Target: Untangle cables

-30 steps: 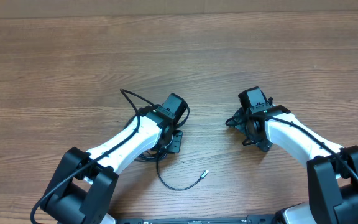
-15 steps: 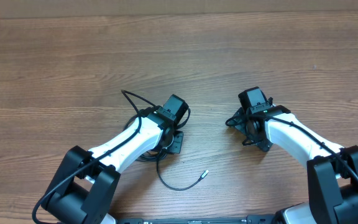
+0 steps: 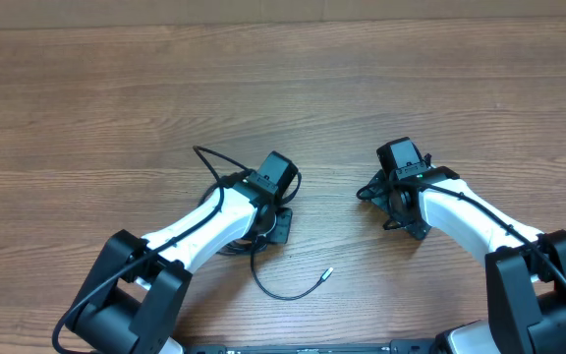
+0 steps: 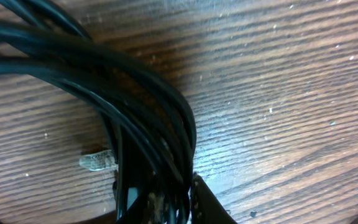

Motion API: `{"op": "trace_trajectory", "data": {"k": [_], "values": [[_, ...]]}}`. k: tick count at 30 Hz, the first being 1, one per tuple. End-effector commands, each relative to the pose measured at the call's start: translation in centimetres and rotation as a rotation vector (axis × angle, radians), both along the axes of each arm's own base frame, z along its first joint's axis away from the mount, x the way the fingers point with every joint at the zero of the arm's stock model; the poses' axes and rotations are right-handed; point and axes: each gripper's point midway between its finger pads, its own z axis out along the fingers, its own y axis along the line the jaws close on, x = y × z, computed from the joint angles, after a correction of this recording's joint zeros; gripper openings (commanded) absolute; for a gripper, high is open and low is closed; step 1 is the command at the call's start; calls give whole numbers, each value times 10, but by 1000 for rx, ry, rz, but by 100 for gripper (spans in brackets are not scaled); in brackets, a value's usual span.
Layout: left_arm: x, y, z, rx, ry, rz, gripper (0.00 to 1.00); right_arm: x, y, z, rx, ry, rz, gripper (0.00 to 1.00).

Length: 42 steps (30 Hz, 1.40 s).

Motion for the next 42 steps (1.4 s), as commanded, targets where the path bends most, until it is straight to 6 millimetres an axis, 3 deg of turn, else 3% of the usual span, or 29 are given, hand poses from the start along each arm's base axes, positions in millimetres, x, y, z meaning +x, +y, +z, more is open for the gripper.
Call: {"op": "trace_trajectory", "data": {"k": [1, 7, 10, 17, 22, 25, 31, 33, 36, 42], "values": [[-7, -2, -5, -6, 25, -6, 17, -27, 6, -29, 44, 109, 7, 100], [-3, -13, -3, -59, 11, -45, 19, -27, 6, -29, 44, 109, 8, 100], [3, -19, -2, -89, -11, -48, 6, -27, 6, -29, 44, 109, 8, 100], [20, -43, 9, -234, -66, -100, 4, -27, 6, -29, 44, 109, 7, 100], [33, -69, 34, -470, -112, -260, 4, -27, 6, -29, 44, 109, 8, 100], [39, -79, 60, -670, -138, -342, 5, -27, 6, -29, 44, 109, 8, 100], [57, -65, 102, -940, -214, -397, 11, -27, 6, -29, 44, 109, 8, 100], [63, -49, 103, -955, -206, -349, 4, -27, 6, -29, 44, 109, 8, 100], [66, -30, 108, -1000, -204, -317, 4, -27, 6, -29, 43, 110, 12, 100], [69, -17, 115, -1049, -210, -289, 4, -27, 6, -29, 43, 109, 11, 100]]}}
